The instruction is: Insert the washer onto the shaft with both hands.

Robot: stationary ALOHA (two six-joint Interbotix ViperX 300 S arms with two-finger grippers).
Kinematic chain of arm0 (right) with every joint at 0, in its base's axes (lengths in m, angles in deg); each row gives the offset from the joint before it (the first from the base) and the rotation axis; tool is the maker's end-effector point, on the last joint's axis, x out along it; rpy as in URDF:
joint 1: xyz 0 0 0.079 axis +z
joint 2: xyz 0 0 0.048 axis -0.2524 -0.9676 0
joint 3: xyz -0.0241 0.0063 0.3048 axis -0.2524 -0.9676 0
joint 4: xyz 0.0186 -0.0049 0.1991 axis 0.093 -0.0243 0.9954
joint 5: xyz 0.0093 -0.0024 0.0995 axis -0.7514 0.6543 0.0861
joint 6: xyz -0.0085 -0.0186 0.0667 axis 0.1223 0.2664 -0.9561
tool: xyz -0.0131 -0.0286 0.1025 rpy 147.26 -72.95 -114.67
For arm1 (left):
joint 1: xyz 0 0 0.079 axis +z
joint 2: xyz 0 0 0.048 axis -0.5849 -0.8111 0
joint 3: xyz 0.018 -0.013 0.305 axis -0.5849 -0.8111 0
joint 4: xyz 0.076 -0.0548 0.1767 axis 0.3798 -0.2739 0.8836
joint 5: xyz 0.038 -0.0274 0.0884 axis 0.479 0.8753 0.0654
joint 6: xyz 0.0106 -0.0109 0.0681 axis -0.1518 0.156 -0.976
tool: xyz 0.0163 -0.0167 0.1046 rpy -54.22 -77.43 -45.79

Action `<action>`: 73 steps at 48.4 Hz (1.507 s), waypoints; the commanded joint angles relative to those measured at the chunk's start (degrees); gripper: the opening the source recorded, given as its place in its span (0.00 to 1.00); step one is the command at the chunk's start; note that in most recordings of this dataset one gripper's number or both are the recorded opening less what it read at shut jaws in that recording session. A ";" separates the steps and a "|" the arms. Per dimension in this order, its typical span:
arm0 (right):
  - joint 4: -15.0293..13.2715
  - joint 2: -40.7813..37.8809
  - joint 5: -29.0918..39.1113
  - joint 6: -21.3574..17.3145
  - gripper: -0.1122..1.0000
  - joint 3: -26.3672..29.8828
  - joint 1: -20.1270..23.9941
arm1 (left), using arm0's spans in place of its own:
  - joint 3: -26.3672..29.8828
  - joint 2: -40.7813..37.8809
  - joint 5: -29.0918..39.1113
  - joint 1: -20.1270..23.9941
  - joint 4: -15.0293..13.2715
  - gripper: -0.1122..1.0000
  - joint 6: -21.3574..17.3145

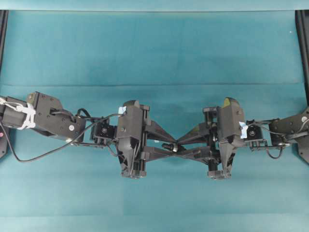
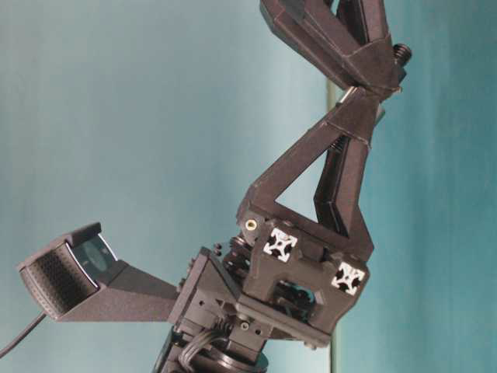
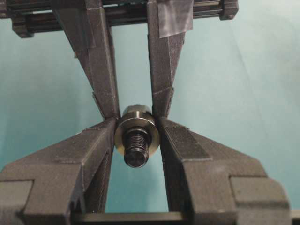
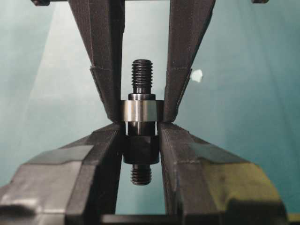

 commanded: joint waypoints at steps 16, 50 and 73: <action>0.00 0.62 -1.14 -0.44 0.10 1.05 -0.09 | 2.55 0.18 1.93 0.62 0.18 0.43 0.35; 0.00 0.62 -1.23 -0.44 0.09 0.79 -0.09 | 2.64 1.67 4.13 1.14 0.00 0.91 0.35; 0.00 0.62 -1.32 -0.44 0.09 0.62 -0.18 | 0.09 11.95 10.90 1.14 0.00 0.90 0.26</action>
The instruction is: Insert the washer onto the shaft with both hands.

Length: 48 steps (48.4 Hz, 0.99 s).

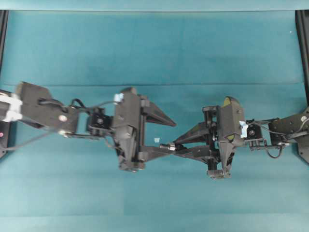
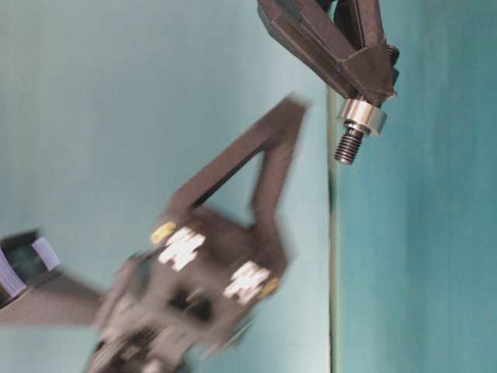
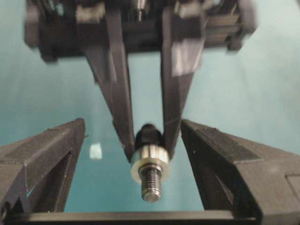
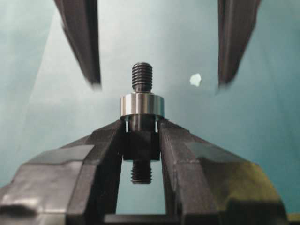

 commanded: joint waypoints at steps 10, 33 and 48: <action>0.00 0.62 -0.88 -0.35 0.09 0.53 -0.09 | -4.75 11.34 9.05 -0.09 0.18 0.90 -0.09; 0.00 0.62 -1.05 -0.44 0.09 0.44 -0.09 | -15.73 24.70 15.21 -0.62 0.00 0.90 -0.09; 0.00 0.62 -1.05 -0.44 0.09 0.44 -0.09 | -16.70 25.93 16.00 -0.62 0.18 0.90 -0.09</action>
